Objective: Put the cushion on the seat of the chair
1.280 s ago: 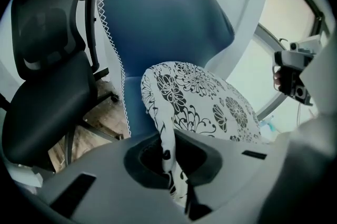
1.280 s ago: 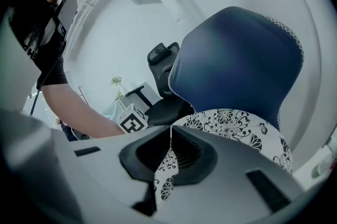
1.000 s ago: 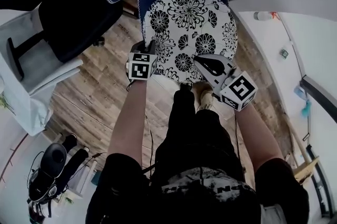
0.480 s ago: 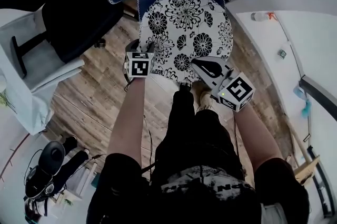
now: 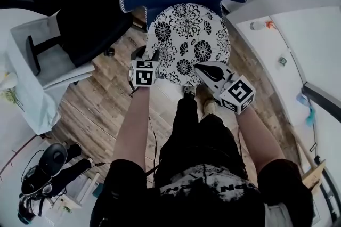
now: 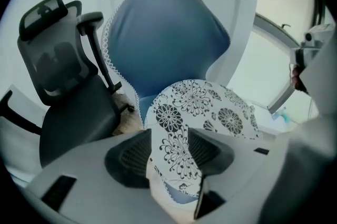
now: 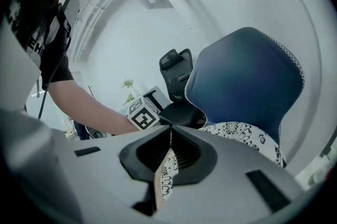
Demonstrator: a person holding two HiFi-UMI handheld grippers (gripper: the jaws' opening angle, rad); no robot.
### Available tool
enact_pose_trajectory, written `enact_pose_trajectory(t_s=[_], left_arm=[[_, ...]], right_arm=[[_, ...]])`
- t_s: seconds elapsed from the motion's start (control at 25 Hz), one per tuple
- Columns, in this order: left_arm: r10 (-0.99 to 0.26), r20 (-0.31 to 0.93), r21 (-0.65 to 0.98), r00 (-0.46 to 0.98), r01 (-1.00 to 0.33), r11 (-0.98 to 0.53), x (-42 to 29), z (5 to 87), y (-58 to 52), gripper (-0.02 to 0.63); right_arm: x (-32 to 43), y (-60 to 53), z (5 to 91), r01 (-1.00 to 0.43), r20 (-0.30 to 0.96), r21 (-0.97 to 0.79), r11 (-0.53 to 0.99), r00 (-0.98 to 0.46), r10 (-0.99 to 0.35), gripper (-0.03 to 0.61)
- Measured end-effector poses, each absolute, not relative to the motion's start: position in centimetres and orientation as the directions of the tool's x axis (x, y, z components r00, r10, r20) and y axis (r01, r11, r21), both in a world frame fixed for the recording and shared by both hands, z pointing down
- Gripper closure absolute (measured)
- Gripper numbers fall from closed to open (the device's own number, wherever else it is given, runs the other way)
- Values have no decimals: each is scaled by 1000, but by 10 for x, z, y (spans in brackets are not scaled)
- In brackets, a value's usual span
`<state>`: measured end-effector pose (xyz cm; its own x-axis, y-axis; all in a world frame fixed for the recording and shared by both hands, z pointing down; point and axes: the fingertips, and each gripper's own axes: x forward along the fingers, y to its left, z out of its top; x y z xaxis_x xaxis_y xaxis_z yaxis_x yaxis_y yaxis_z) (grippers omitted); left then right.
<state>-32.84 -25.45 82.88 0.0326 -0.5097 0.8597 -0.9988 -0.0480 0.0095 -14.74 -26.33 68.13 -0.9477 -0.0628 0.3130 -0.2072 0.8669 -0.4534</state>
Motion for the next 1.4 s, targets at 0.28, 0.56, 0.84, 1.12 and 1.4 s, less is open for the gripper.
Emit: enact_pose_trajectory(t_s=[0.28,0.56,0.84,1.12,1.4], left_arm=[[-651,754,69,93,-996,-61,-287,734,-263,567],[-773,610,142,175,-984,-110,-253,625,-273,598],[-849,457,176,266,-962,-207,-235,512,-294,600],[-851,393,161,348,-937,-309,-225,454,-307,600],[-847,335,72,412,-908,-413,-210,412,-312,600]], right_arm=[[-136,-264,630,-216,308,-412,885,-947,-88,558],[-123,-266,568,-220,306,-368,903,-946,-106,560],[-112,-300,498,-303,277,-296,906,-935,-223,560],[-114,-325,440,-366,237,-226,902,-919,-314,560],[-114,-335,400,-405,192,-186,895,-909,-371,560]])
